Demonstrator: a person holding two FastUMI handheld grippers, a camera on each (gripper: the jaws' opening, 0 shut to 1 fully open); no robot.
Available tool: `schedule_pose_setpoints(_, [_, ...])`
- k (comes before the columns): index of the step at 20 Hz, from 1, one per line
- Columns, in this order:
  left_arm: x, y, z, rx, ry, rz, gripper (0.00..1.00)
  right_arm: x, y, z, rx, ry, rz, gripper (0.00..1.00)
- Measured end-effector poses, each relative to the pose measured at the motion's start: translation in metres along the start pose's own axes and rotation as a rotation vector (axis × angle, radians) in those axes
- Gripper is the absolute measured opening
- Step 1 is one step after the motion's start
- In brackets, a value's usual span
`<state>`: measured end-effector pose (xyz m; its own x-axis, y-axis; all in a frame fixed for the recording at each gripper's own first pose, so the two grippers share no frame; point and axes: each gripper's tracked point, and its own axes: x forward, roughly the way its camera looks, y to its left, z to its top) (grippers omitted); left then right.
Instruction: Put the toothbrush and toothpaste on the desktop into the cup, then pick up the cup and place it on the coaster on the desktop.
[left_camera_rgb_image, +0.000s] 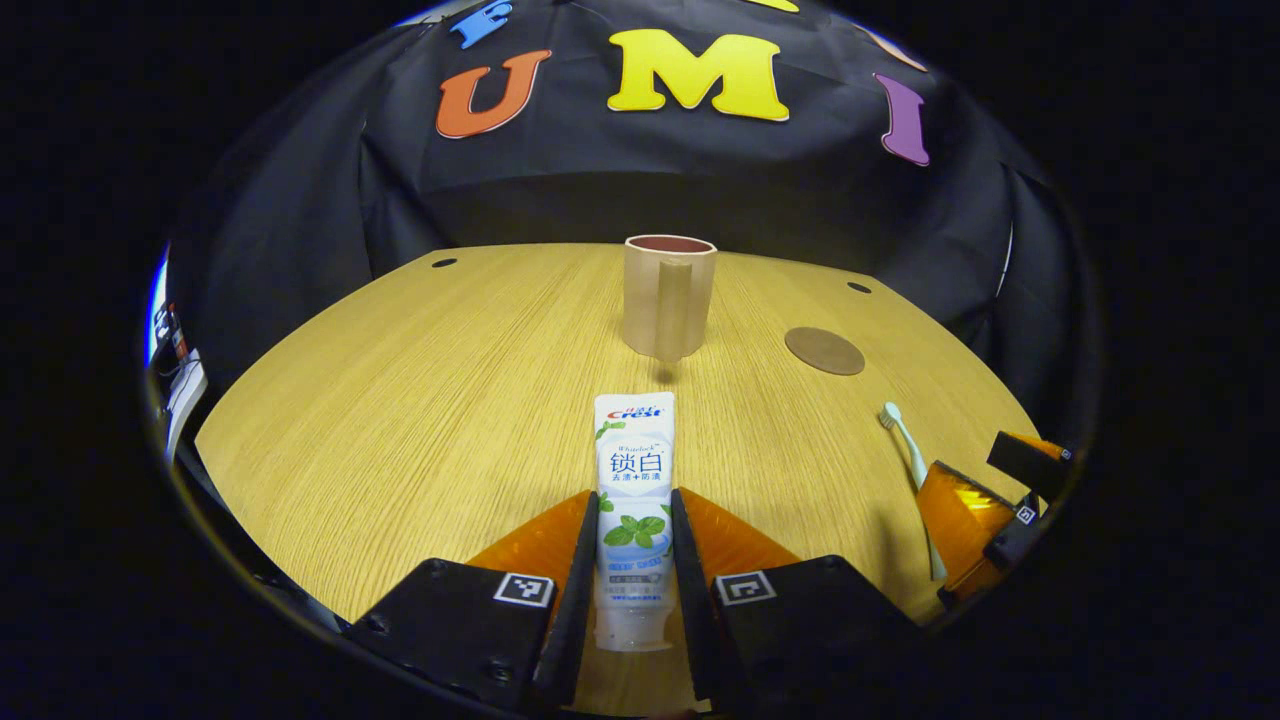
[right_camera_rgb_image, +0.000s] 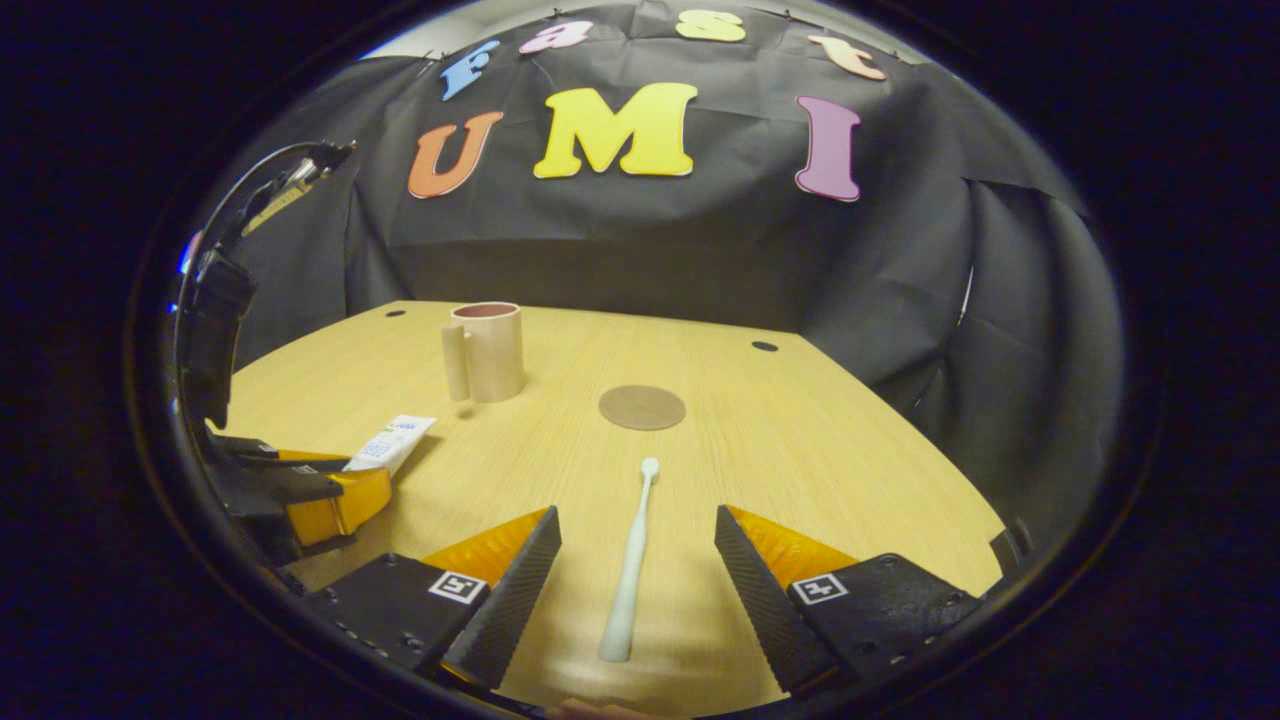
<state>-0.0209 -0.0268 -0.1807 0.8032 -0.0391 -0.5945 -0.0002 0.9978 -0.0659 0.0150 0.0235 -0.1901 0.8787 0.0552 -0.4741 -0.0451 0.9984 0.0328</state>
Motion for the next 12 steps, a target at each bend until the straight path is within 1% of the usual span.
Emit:
schedule_pose_setpoints(3, [0.000, 0.011, 0.013, -0.011, -0.027, 0.005, 0.45, 0.006, 0.001, -0.014, 0.008, 0.072, -0.004, 0.95])
schedule_pose_setpoints(4, [-0.001, 0.012, 0.020, -0.015, -0.051, 0.000, 0.45, 0.006, 0.001, -0.015, 0.022, 0.081, 0.001, 0.96])
schedule_pose_setpoints(6, [-0.007, 0.011, 0.027, -0.011, -0.085, -0.002, 0.45, 0.007, 0.002, -0.015, 0.056, 0.096, 0.009, 0.94])
schedule_pose_setpoints(7, [-0.008, 0.010, 0.029, -0.012, -0.096, -0.006, 0.45, 0.008, 0.002, -0.016, 0.073, 0.110, 0.012, 0.94])
schedule_pose_setpoints(8, [-0.010, 0.008, 0.031, -0.016, -0.106, -0.009, 0.45, 0.009, 0.003, -0.017, 0.088, 0.123, 0.016, 0.96])
schedule_pose_setpoints(11, [-0.011, 0.009, 0.033, -0.017, -0.131, -0.015, 0.45, 0.010, -0.004, -0.022, 0.092, 0.168, 0.001, 0.90])
schedule_pose_setpoints(12, [-0.011, 0.010, 0.035, -0.014, -0.143, -0.012, 0.45, 0.015, -0.007, -0.023, 0.103, 0.175, 0.013, 0.83])
